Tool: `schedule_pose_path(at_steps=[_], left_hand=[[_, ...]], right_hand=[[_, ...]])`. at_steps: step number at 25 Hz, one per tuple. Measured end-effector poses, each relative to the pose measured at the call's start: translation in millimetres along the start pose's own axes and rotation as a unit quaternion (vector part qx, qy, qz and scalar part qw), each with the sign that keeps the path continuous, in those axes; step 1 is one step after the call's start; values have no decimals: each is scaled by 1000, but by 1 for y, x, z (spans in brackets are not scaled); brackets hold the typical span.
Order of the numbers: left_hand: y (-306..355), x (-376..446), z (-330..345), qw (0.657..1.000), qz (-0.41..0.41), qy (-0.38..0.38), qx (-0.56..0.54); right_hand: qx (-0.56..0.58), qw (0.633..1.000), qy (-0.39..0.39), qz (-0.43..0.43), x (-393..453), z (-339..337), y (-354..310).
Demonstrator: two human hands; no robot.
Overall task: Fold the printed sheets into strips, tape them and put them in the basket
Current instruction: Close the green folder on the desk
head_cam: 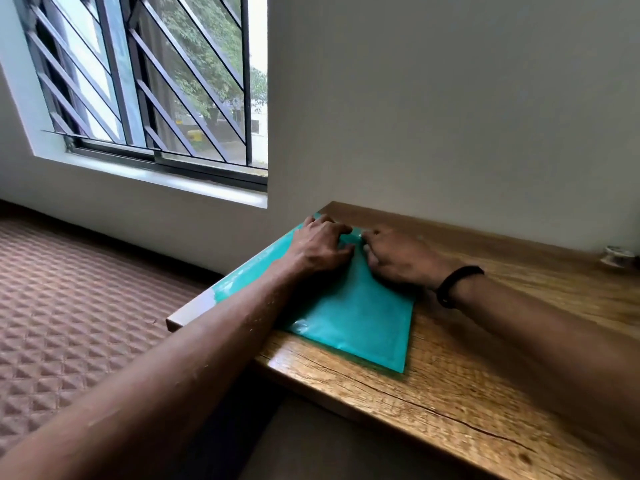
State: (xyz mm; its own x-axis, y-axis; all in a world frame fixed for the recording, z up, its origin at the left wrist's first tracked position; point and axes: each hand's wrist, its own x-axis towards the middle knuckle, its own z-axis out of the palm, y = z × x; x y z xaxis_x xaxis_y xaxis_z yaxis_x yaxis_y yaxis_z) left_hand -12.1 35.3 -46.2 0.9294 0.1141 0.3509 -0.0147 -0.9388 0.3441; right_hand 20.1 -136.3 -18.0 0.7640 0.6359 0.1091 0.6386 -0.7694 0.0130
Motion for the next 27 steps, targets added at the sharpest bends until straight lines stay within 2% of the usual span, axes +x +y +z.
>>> schedule_pose_path(at_steps=[2, 4, 7, 9, 11, 14, 20, 24, 27], left_hand=[[3, -2, -1, 1000, 2, 1, 10], [6, -3, -1, 999, -5, -3, 32], [10, 0, 3, 998, -11, 0, 56], [11, 8, 6, 998, -14, 0, 58], [13, 28, 8, 998, -20, -21, 57], [15, 55, 6, 994, -30, -100, 38], [7, 47, 16, 994, -9, -107, 25], [11, 41, 11, 994, 18, -106, 22], [25, 27, 12, 992, 9, -121, 35]], right_hand=[[74, 996, -19, 42, -16, 13, 0], [91, 994, -20, 56, -35, 18, -7], [120, 993, -11, 1, -69, 14, -15], [96, 995, -20, -25, -74, 13, -11], [74, 997, -20, -24, -57, 19, 3], [75, 997, -10, -2, -16, 27, 24], [82, 996, -1, 18, 30, 28, 49], [130, 991, 43, 14, 31, 22, 51], [161, 975, 126, 87, 24, 17, 57]])
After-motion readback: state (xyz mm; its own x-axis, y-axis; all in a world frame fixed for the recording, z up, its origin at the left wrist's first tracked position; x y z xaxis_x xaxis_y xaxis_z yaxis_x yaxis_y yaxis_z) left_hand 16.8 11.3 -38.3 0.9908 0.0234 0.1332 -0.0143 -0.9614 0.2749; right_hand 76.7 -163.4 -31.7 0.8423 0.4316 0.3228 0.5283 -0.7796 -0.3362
